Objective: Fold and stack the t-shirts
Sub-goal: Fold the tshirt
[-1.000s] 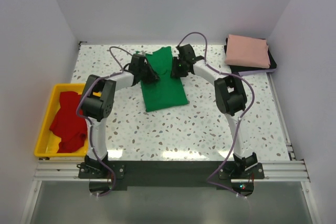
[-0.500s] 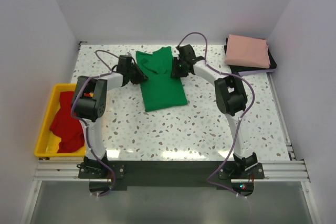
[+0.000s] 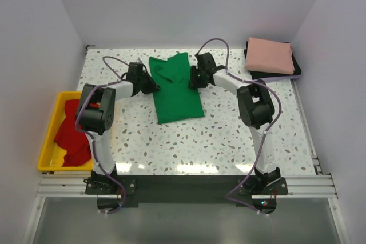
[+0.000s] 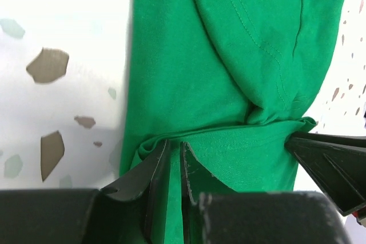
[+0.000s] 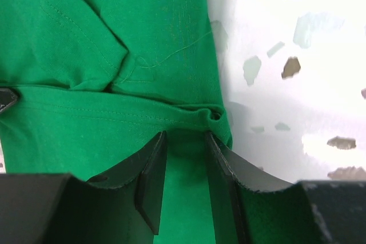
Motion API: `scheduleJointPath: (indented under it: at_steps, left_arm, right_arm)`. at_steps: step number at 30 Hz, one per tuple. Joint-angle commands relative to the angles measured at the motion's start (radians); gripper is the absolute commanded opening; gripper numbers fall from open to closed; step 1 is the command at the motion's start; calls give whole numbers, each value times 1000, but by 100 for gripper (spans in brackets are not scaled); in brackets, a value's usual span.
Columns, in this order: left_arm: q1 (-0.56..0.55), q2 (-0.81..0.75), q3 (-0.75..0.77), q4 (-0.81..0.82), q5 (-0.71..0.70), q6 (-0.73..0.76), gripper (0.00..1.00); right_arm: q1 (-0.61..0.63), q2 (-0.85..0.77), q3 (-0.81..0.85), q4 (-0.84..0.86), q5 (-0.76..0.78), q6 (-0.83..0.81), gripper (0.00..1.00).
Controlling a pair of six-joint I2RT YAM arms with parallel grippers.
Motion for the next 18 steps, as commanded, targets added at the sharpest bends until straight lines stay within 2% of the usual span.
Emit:
scheduleJointPath:
  at_steps: [1,9,18]
  left_arm:
    - [-8,-35,-58,-71,-51,26,17]
    - [-57,-134,-222,-40,-72,0,15]
    - [-109,-347,-486,24,-72,-28,15]
  right_arm:
    - [-11,-31,-97,-88,56,15,38]
    - [12,-170,-281,-60,74,45,38]
    - [81,-440,-636,12,83,135,38]
